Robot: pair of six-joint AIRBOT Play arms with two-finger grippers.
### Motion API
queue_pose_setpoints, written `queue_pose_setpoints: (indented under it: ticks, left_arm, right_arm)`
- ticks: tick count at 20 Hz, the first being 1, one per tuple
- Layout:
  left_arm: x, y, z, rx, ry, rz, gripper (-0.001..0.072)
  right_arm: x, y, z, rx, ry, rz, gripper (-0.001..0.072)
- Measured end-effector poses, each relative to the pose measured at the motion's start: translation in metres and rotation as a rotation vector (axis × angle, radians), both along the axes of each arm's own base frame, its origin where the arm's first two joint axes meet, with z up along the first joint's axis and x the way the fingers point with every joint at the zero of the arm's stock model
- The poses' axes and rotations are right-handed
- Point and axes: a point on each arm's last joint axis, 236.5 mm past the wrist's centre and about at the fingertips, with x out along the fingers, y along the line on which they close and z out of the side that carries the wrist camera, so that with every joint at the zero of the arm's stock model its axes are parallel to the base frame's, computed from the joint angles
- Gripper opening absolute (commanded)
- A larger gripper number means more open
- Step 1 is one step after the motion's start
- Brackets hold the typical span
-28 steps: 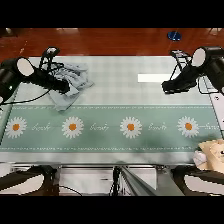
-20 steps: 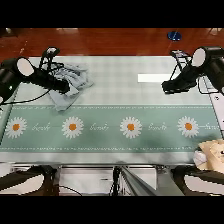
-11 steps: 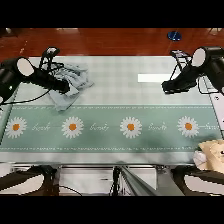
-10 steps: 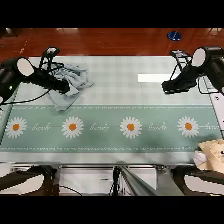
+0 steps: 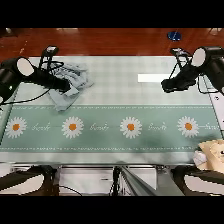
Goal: Fold the shirts.
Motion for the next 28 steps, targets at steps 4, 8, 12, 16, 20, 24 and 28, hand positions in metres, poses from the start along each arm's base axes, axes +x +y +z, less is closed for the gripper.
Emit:
queue_pose_setpoints:
  ticks: [4, 8, 12, 16, 20, 24, 28]
  left_arm:
    - [0.029, 0.011, 0.013, -0.029, -0.115, 0.091, 0.0720]
    - [0.063, 0.053, 0.020, -0.067, -0.217, 0.271, 0.0720]
    - [0.075, 0.084, -0.010, -0.071, -0.191, 0.368, 0.0720]
    - [0.080, 0.092, -0.053, -0.099, -0.118, 0.426, 0.0720]
    - [0.083, 0.092, -0.086, -0.148, -0.063, 0.479, 0.0720]
    - [0.091, 0.089, -0.100, -0.165, -0.044, 0.490, 0.0028]
    - [0.107, 0.083, -0.082, -0.182, -0.067, 0.472, 0.0026]
  right_arm:
    - [0.000, 0.000, 0.000, -0.002, -0.001, 0.000, 0.0384]
    - [0.000, -0.001, 0.000, -0.007, -0.002, 0.015, 0.0385]
    - [0.001, -0.001, 0.000, -0.008, -0.004, 0.023, 0.0385]
    - [0.001, -0.001, 0.000, -0.008, -0.004, 0.026, 0.0385]
    - [0.001, 0.000, 0.000, -0.004, -0.004, 0.027, 0.0385]
    - [0.001, 0.002, 0.000, 0.004, -0.003, 0.026, 0.0384]
    - [0.000, 0.005, 0.000, 0.016, -0.001, 0.026, 0.0383]
